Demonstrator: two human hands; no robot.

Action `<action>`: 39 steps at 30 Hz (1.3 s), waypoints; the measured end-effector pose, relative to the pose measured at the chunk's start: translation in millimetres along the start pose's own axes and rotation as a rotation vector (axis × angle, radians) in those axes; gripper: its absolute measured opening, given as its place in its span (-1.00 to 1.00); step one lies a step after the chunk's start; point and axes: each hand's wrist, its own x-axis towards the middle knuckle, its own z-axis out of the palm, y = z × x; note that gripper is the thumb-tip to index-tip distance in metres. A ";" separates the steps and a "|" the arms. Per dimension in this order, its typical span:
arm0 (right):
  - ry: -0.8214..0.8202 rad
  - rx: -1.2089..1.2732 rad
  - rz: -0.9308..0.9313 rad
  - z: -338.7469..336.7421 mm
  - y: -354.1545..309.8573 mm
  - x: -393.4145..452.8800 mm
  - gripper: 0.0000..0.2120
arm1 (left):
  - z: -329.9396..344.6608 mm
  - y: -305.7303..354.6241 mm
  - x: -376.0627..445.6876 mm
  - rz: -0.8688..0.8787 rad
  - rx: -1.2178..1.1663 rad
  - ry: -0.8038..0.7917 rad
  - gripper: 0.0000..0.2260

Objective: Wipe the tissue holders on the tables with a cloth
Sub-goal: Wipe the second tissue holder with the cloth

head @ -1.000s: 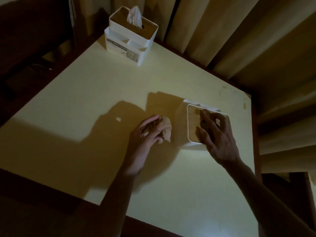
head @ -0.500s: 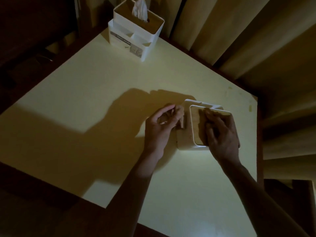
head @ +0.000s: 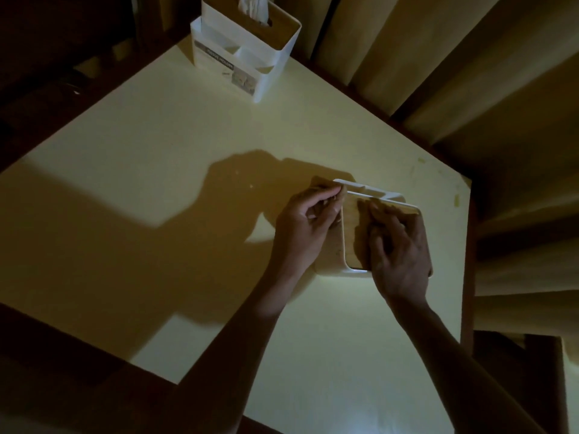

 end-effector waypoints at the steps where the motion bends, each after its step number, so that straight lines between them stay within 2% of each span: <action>1: 0.002 -0.004 -0.005 0.0 0.5 0.0 -0.61 | 1.0 1.5 -1.5 -0.019 0.013 0.003 -0.79; 4: 0.014 -0.007 -0.022 -0.1 1.6 -0.1 -0.61 | 7.6 10.1 -19.3 -0.035 0.067 0.079 -0.88; 7: 0.015 -0.016 -0.035 0.5 0.6 -1.0 -0.61 | 9.3 11.5 -54.1 0.045 0.113 0.121 -0.92; 10: 0.003 -0.026 -0.037 0.4 1.1 -0.4 -0.60 | 9.6 10.8 -87.0 0.028 0.093 0.098 -0.89; 13: -0.007 -0.025 -0.044 -0.2 0.9 -1.1 -0.57 | 8.0 15.0 -96.3 0.013 0.172 0.077 -0.79; 16: -0.007 -0.024 -0.052 0.3 0.8 -1.7 -0.57 | 1.8 21.7 -78.2 -0.049 0.201 0.099 -0.61; 17: -0.008 -0.027 -0.047 0.7 0.6 -1.1 -0.56 | 0.3 24.1 -68.9 -0.065 0.214 0.098 -0.60; 21: -0.003 -0.026 -0.011 0.9 -0.9 0.3 -0.56 | 1.2 22.7 -21.0 -0.068 0.341 0.077 -0.74; 25: -0.014 -0.031 -0.007 1.0 -1.1 -0.7 -0.57 | 1.2 6.3 28.6 -0.111 0.376 0.048 -0.73; 29: -0.011 -0.038 -0.008 0.9 0.3 -0.4 -0.57 | -4.9 -3.7 43.3 -0.077 0.376 -0.034 -0.75; 34: -0.016 -0.048 -0.011 1.4 1.9 -1.1 -0.56 | -4.3 -4.9 -2.8 -0.064 0.404 -0.029 -0.84; 37: -0.015 -0.053 -0.006 1.8 2.8 -0.4 -0.56 | -3.7 -2.3 -51.7 0.014 0.418 -0.024 -0.87; 39: -0.025 -0.046 -0.014 2.8 4.5 0.3 -0.56 | -2.9 0.2 -77.0 -0.012 0.458 -0.031 -0.89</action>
